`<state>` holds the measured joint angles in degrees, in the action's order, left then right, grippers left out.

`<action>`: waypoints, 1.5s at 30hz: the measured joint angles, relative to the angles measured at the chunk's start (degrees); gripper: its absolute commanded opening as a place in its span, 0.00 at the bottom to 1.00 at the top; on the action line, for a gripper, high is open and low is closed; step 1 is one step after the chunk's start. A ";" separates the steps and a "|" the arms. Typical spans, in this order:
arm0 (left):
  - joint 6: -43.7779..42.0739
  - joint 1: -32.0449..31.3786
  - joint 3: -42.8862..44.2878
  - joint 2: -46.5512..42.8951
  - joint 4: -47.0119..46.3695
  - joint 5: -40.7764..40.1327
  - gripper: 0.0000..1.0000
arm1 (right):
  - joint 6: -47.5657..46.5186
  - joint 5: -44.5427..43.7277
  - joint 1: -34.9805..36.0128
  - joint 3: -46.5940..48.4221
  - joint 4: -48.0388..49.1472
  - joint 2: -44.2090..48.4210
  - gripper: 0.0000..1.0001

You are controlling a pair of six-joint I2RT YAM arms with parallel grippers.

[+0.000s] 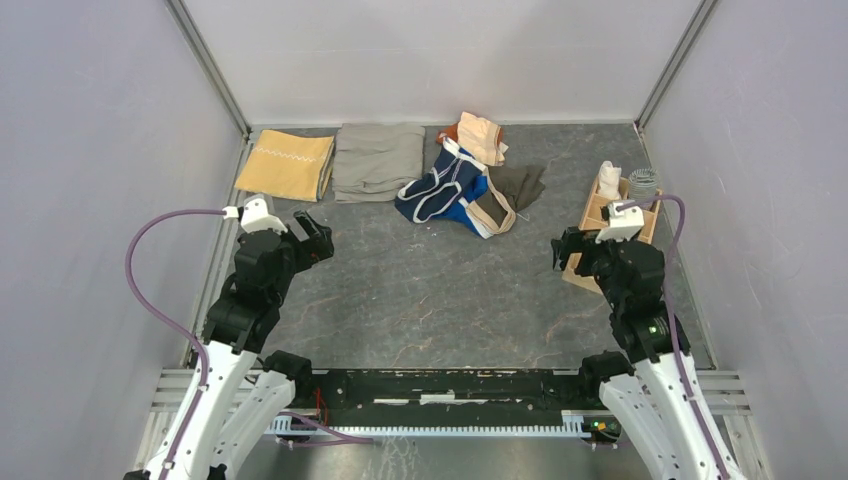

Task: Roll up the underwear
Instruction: Pick up the underwear.

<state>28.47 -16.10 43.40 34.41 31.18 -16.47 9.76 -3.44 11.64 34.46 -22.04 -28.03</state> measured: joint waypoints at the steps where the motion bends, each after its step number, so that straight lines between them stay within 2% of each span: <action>1: 0.00 0.00 0.00 0.02 0.00 0.00 1.00 | 0.15 0.33 0.00 0.04 0.39 -1.25 0.98; 12: 0.00 0.00 0.00 2.01 0.02 0.00 1.00 | 3.54 6.21 0.00 -0.42 10.99 -27.52 0.90; 19: -0.02 0.00 0.00 2.45 0.02 0.02 1.00 | 5.03 10.45 0.17 3.63 17.51 -45.18 0.86; 26: -0.02 0.02 0.00 2.45 0.02 0.07 1.00 | 8.17 13.29 0.81 7.93 25.11 -54.40 0.87; 33: -0.04 0.07 0.00 2.62 0.02 0.26 1.00 | 10.29 11.32 2.27 13.60 27.76 -63.41 0.80; 40: -0.04 0.37 0.00 2.86 0.02 0.57 1.00 | 10.38 7.74 2.54 19.74 28.04 -70.27 0.68; 45: -0.07 0.76 0.00 3.10 0.02 0.70 1.00 | 9.53 4.31 2.62 20.61 27.43 -72.17 0.47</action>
<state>28.40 -15.33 43.40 37.52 31.20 -15.77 19.29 0.86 14.26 55.07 5.39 -100.20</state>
